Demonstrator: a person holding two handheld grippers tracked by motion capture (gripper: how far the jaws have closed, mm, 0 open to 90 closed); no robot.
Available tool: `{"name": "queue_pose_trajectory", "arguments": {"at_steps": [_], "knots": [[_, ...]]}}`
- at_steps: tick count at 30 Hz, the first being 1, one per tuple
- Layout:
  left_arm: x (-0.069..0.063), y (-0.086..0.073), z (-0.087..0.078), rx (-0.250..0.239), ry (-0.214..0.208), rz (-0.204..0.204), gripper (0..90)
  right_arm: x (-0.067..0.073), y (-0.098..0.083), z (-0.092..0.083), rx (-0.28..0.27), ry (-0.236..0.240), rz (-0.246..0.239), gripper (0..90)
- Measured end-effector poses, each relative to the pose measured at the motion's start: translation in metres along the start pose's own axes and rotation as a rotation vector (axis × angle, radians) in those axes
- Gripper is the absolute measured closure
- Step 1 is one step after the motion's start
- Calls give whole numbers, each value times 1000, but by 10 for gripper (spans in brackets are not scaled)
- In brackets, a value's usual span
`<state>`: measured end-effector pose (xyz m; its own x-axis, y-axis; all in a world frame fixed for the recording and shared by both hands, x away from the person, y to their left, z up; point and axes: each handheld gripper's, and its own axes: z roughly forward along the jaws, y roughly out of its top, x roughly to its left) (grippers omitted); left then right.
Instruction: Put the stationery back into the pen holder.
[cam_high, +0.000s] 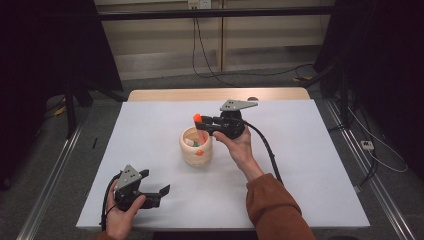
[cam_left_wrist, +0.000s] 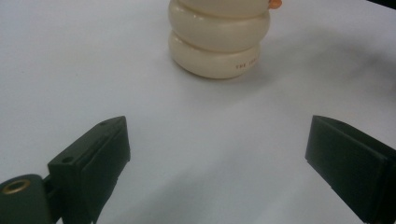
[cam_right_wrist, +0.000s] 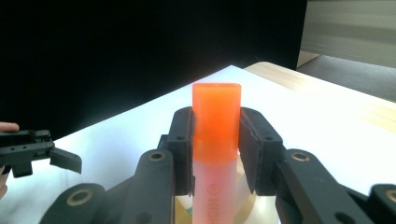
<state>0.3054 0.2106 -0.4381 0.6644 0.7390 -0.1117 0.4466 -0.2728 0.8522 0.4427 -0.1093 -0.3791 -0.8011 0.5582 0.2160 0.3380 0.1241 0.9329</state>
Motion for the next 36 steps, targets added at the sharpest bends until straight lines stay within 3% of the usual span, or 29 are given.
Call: {"name": "queue_pose_trajectory", "arguments": {"at_steps": [16, 24, 36], "knots": [[0, 0, 1, 2, 1, 1, 63, -3, -13, -3, 28, -7, 4, 677], [-1, 0, 0, 3, 1, 3, 63, 1, -17, -1, 65, -21, -39, 677], [0, 0, 1, 1, 5, 2, 63, 0, -24, 1, 106, -35, -47, 674]]}}
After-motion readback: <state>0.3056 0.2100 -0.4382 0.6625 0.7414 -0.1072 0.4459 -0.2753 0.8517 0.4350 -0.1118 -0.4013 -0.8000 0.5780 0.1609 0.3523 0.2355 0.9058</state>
